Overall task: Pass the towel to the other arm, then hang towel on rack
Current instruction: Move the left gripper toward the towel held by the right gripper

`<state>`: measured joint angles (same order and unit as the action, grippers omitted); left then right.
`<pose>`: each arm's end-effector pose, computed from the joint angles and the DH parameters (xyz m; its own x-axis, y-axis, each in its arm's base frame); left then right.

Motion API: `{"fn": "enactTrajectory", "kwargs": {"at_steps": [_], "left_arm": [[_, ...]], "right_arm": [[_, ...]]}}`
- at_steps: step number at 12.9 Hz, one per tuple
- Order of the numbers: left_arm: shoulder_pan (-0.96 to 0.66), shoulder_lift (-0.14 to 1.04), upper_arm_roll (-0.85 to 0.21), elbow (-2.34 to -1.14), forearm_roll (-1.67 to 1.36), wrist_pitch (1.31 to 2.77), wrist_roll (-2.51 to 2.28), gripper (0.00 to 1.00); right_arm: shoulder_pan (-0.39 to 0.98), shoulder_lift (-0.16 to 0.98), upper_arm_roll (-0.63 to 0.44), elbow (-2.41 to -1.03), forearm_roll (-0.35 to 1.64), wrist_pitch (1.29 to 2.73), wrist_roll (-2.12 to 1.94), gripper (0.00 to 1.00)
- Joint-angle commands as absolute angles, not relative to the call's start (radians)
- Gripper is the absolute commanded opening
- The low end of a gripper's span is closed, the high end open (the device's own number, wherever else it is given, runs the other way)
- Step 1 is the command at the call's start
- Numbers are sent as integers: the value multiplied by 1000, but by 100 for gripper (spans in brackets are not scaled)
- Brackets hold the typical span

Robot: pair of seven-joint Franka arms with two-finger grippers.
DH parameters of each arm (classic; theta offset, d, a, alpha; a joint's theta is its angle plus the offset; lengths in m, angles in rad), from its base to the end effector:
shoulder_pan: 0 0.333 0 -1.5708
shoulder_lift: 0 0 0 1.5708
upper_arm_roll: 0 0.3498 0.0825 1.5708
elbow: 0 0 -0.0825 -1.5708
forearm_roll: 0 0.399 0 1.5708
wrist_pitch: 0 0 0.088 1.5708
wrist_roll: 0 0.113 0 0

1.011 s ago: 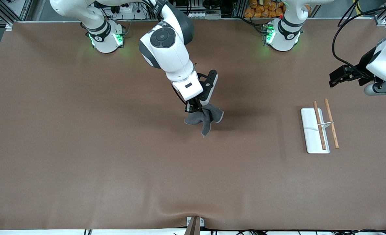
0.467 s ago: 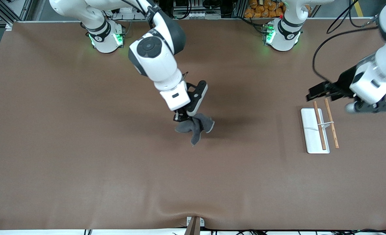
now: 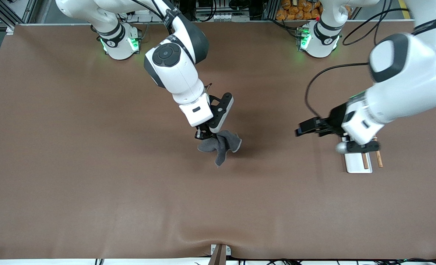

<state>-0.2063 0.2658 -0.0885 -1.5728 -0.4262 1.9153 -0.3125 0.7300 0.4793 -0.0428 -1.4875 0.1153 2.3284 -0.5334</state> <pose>0.6397 -0.2205 0.5249 0.9874 0.1325 -0.0860 0.1564 -0.8970 0.4134 0.5796 0.4866 0.4533 0.3530 0.8691 0.3466 0.9063 -0.4096 0.1042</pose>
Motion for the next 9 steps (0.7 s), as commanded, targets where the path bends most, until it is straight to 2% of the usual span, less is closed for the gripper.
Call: {"fn": "enactTrajectory", "kwargs": {"at_steps": [1, 5, 9], "left_arm": [[-258, 301, -83, -1554, -434, 1922, -484, 100], [-319, 376, -86, -1565, -388, 1921, -861, 100], [-338, 445, -86, -1563, -390, 1921, -1006, 100]], "right_arm": [[736, 485, -38, -1491, 126, 2356, -537, 0], [794, 485, -35, -1491, 132, 2352, -535, 0], [818, 485, -35, -1491, 135, 2350, -534, 0]]}}
